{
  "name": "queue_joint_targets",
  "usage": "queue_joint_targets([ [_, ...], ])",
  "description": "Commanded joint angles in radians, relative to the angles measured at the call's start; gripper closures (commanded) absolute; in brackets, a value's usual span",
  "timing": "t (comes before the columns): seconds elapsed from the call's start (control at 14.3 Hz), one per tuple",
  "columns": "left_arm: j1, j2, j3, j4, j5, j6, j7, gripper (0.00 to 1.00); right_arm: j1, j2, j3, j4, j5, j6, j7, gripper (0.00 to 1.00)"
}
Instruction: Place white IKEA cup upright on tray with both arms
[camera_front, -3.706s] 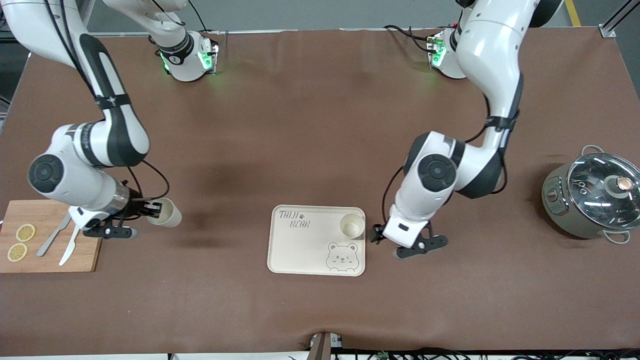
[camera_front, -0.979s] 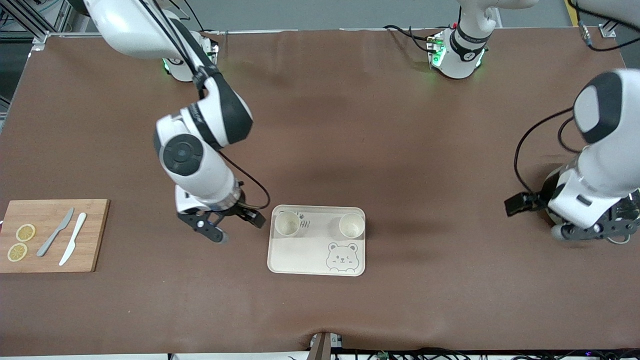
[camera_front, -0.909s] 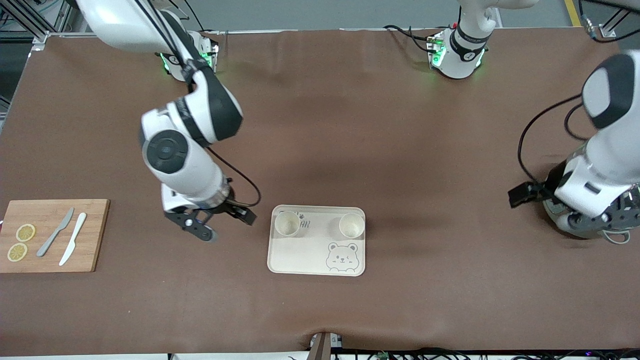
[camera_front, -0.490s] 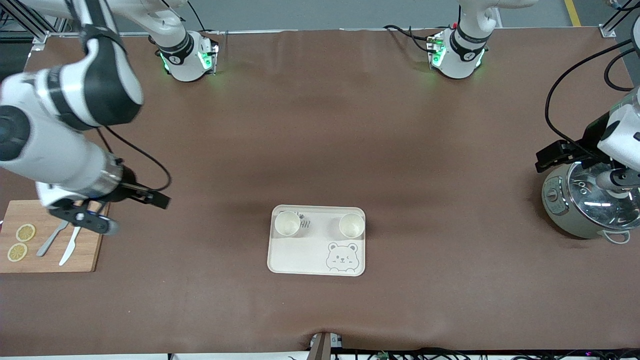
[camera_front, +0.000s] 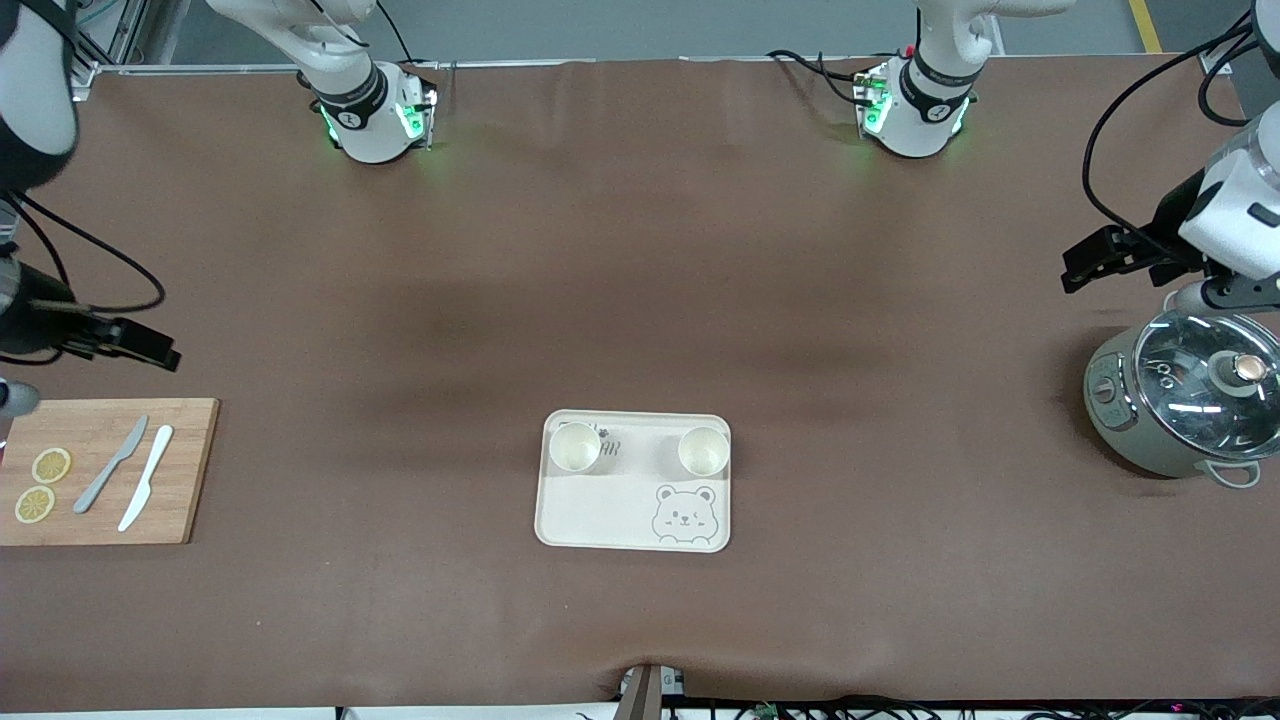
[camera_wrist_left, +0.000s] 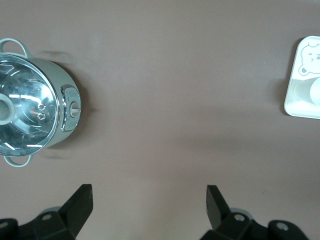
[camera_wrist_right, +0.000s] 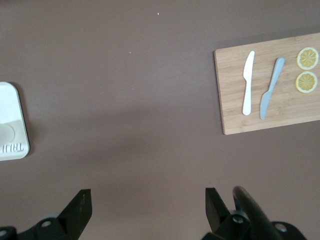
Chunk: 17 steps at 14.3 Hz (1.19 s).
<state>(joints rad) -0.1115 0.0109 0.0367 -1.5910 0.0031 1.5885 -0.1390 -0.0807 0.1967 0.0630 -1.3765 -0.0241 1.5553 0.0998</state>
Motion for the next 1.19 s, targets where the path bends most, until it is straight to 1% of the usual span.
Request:
queue_joint_targets([
  [0.0, 0.01, -0.005, -0.006, -0.014, -0.012, 0.018, 0.012, 0.0, -0.016, -0.13, 0.017, -0.094, -0.02, -0.021, -0.139, 0.0],
  [0.07, 0.012, -0.003, -0.004, -0.012, -0.012, 0.018, 0.013, 0.0, -0.031, -0.161, 0.017, -0.123, -0.02, -0.024, -0.205, 0.0],
  [0.28, 0.012, 0.009, -0.003, -0.003, -0.012, 0.018, 0.015, 0.0, -0.028, -0.256, 0.021, -0.22, -0.017, -0.012, -0.215, 0.0],
  [0.35, 0.012, 0.009, -0.003, -0.001, -0.012, 0.018, 0.016, 0.0, -0.024, -0.266, 0.024, -0.233, -0.017, -0.011, -0.215, 0.0],
  [0.63, 0.013, 0.007, -0.003, 0.008, -0.012, 0.014, 0.022, 0.0, -0.021, -0.258, 0.026, -0.234, 0.001, -0.007, -0.216, 0.0],
  [0.77, 0.013, 0.003, -0.003, -0.01, -0.012, -0.031, 0.022, 0.0, 0.01, -0.257, 0.026, -0.224, -0.01, -0.008, -0.219, 0.0],
  [0.98, 0.009, 0.014, -0.004, 0.023, -0.011, -0.033, 0.019, 0.0, 0.001, -0.25, 0.021, -0.202, -0.011, -0.008, -0.223, 0.0],
  [1.12, 0.01, 0.043, -0.004, 0.061, -0.011, -0.039, 0.006, 0.0, -0.002, -0.25, 0.02, -0.202, -0.013, -0.006, -0.226, 0.0],
])
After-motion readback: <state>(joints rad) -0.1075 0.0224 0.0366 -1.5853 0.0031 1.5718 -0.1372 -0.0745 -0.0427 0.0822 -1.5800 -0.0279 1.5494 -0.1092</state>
